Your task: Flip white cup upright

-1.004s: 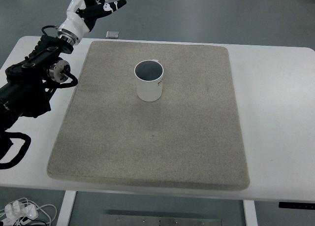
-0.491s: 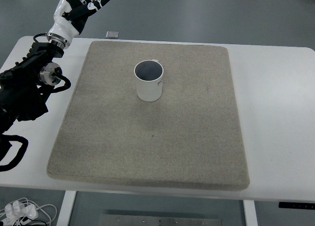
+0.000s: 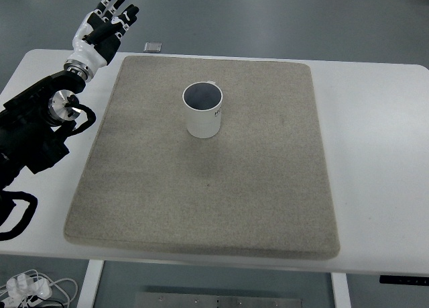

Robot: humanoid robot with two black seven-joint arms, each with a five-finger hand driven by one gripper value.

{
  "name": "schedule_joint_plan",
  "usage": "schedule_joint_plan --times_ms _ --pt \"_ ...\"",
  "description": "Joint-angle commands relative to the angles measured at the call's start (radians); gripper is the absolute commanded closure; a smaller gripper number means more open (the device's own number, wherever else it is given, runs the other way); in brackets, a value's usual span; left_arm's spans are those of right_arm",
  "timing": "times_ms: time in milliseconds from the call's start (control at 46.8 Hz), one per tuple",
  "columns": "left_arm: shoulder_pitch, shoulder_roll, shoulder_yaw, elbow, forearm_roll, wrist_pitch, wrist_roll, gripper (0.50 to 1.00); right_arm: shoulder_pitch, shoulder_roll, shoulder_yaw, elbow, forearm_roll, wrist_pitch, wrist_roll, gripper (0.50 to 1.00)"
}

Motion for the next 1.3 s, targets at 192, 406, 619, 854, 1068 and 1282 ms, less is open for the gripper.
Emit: schedule_joint_plan --times_ms 192,406,619,854,1068,1282 --pt "0.031 -0.013 -0.011 -0.009 -0.143 -0.004 0.123 0.506 -0.003 0.000 0.000 0.002 -0.003 0.000 0.000 0.548" --pt "0.038 -0.015 -0.103 -0.012 -0.251 -0.029 0.134 0.506 -0.006 0.000 -0.003 0.004 -0.004 0.003 -0.003 0.548" --pt "0.052 -0.047 -0.158 -0.003 -0.255 -0.023 0.134 0.506 -0.006 0.000 -0.003 0.008 -0.004 0.005 -0.003 0.548" --pt "0.054 -0.067 -0.201 -0.001 -0.255 0.006 0.134 0.506 -0.006 0.000 -0.003 0.010 -0.004 0.005 -0.003 0.548" --pt "0.054 -0.069 -0.227 0.000 -0.255 0.013 0.134 0.506 -0.006 0.000 -0.003 0.011 -0.004 0.005 -0.003 0.548" --pt "0.060 -0.069 -0.235 0.000 -0.255 0.013 0.134 0.506 -0.006 0.000 -0.003 0.011 -0.004 0.020 -0.003 0.548"
